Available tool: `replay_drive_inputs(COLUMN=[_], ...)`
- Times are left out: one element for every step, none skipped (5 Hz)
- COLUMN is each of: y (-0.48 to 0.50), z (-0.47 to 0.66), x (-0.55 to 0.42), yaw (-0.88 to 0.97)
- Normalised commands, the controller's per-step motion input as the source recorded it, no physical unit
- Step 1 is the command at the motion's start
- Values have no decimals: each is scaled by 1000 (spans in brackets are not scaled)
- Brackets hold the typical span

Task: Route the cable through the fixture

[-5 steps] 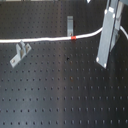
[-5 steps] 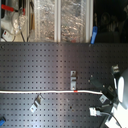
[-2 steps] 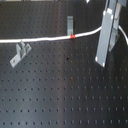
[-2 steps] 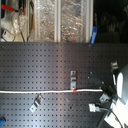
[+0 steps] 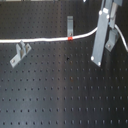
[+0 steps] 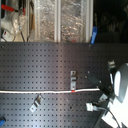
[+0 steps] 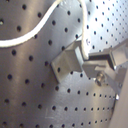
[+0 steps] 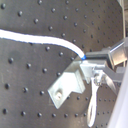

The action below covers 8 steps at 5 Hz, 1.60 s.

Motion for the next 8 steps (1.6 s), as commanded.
replay_drive_inputs(y=[15,-146,-334,-162,0,36,166,96], z=[9,87,229,7,0,-84,-199,-65], x=[-28,-75,-188,-160,0,12,45,23], yaw=[0,-331,-294,-174,-203,-263,-137,-97])
